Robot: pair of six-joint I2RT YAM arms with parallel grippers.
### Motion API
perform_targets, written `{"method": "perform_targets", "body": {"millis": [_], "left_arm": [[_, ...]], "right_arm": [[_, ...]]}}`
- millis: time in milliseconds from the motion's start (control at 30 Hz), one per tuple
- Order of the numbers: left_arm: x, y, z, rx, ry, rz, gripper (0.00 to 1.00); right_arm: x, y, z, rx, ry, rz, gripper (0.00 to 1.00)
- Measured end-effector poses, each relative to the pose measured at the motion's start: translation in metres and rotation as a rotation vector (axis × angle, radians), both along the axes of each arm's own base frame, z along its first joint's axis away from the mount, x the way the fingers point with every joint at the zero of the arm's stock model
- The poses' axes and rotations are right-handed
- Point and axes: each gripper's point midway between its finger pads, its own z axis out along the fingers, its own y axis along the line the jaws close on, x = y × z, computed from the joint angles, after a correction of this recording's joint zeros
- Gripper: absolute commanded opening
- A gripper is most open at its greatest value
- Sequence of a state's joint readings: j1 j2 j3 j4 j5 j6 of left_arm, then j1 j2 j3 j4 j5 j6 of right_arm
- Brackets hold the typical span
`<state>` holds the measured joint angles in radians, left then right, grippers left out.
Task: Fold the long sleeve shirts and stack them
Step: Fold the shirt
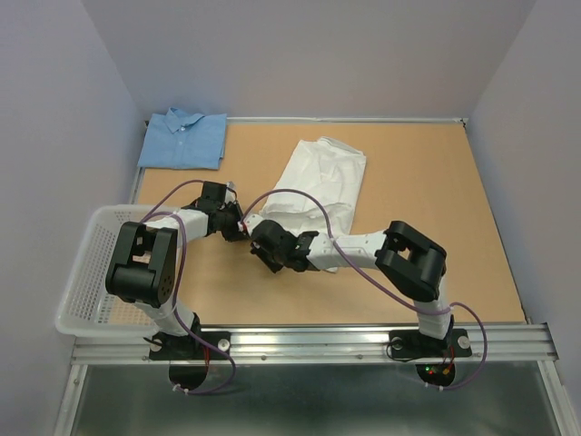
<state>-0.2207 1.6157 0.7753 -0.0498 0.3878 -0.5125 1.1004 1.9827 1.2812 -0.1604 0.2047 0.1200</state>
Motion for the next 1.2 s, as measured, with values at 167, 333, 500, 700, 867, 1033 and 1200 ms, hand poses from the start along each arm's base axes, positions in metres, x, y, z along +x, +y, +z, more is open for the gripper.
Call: {"method": "perform_targets", "body": {"millis": [167,333,500,700,867,1033,1200], "left_arm": [[0.0,0.0,0.0,0.0,0.0,0.0,0.04],[0.0,0.0,0.0,0.0,0.0,-0.001,0.04],[0.0,0.0,0.0,0.0,0.0,-0.001,0.04],[0.0,0.0,0.0,0.001,-0.001,-0.004,0.04],[0.0,0.0,0.0,0.001,-0.002,-0.004,0.04],[-0.001,0.0,0.0,0.0,0.0,-0.005,0.05],[-0.006,0.001,0.001,0.004,0.009,-0.006,0.12]], "right_arm": [[0.008,-0.004,0.003,-0.018,-0.042,-0.015,0.01],[0.023,-0.018,0.019,-0.042,-0.097,-0.047,0.01],[0.062,-0.044,0.045,-0.035,-0.163,-0.14,0.01],[0.11,-0.092,0.051,-0.084,-0.201,-0.277,0.01],[0.144,-0.109,0.068,-0.085,-0.248,-0.354,0.1],[0.171,-0.127,0.077,-0.085,-0.273,-0.427,0.23],[0.19,-0.154,0.08,-0.101,-0.282,-0.524,0.27]]}}
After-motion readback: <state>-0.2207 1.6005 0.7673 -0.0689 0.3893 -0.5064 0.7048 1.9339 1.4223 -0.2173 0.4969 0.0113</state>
